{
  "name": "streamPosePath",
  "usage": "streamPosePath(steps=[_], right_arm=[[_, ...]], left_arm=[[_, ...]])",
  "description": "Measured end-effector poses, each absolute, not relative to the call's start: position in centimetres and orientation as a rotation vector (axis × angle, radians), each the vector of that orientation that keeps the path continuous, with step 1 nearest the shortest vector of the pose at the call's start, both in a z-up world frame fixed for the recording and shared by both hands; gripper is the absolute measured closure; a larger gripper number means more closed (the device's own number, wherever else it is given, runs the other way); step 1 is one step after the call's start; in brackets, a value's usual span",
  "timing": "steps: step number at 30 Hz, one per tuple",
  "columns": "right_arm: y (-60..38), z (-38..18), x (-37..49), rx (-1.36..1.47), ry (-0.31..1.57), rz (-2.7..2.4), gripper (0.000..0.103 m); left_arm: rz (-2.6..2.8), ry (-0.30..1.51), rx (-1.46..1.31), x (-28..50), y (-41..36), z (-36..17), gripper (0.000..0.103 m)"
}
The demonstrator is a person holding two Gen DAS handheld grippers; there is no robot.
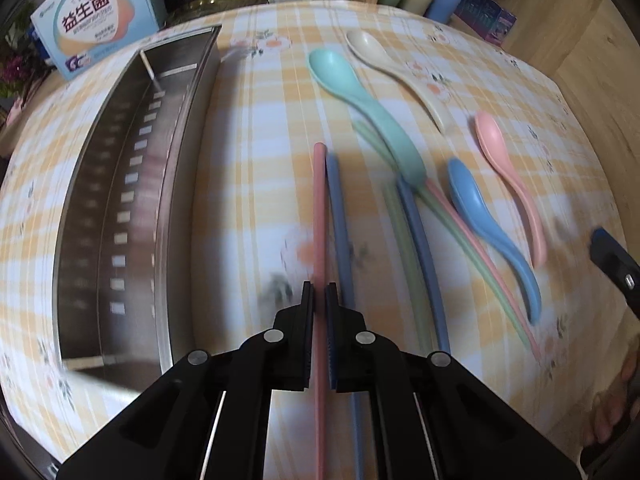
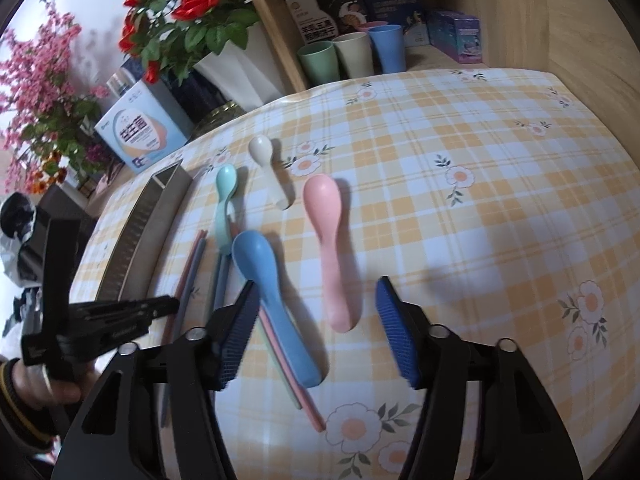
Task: Organize utensils
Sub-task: 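Close the left tool on the pink chopstick while the right tool grasps the blue spoon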
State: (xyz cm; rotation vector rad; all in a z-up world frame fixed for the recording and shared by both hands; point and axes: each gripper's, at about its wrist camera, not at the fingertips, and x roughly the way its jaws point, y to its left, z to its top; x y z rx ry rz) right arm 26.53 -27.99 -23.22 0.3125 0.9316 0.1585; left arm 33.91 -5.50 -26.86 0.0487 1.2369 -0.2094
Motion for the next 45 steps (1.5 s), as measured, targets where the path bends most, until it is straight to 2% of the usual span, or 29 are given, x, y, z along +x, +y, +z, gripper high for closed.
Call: streamPosePath(steps=[3, 8, 11, 15, 23, 27, 45], right_arm=[[-27.4, -23.4, 26.5, 0.285, 0.934, 0.187, 0.054], [-26.2, -23.8, 26.9, 0.207, 0.942, 0.266, 0.074], [-24.8, -24.2, 27.3, 0.121, 0.959, 0.320, 0.079], [-24.0, -25.4, 28.2, 0.082, 1.006, 0.330, 0.080], [-24.5, -27.1, 29.6, 0.252, 1.074, 0.303, 0.081], [-23.1, -27.6, 29.6, 0.241, 1.102, 0.311, 0.094], [-22.5, -27.7, 28.8, 0.203, 1.053, 0.202, 0.096]], left_arm=[[-0.211, 1.242, 0.016, 32.5, -5.0, -26.9, 0.097], [-0.224, 1.238, -0.019, 32.3, -4.6, -27.0, 0.097], [-0.232, 1.224, -0.002, 32.1, -4.8, -27.1, 0.097], [-0.249, 1.218, -0.024, 32.0, -4.2, -27.0, 0.097], [-0.267, 1.199, -0.061, 32.0, -3.8, -27.1, 0.097], [-0.273, 1.190, -0.065, 32.0, -3.7, -27.1, 0.097], [-0.285, 1.177, -0.068, 31.6, -3.5, -27.2, 0.096]])
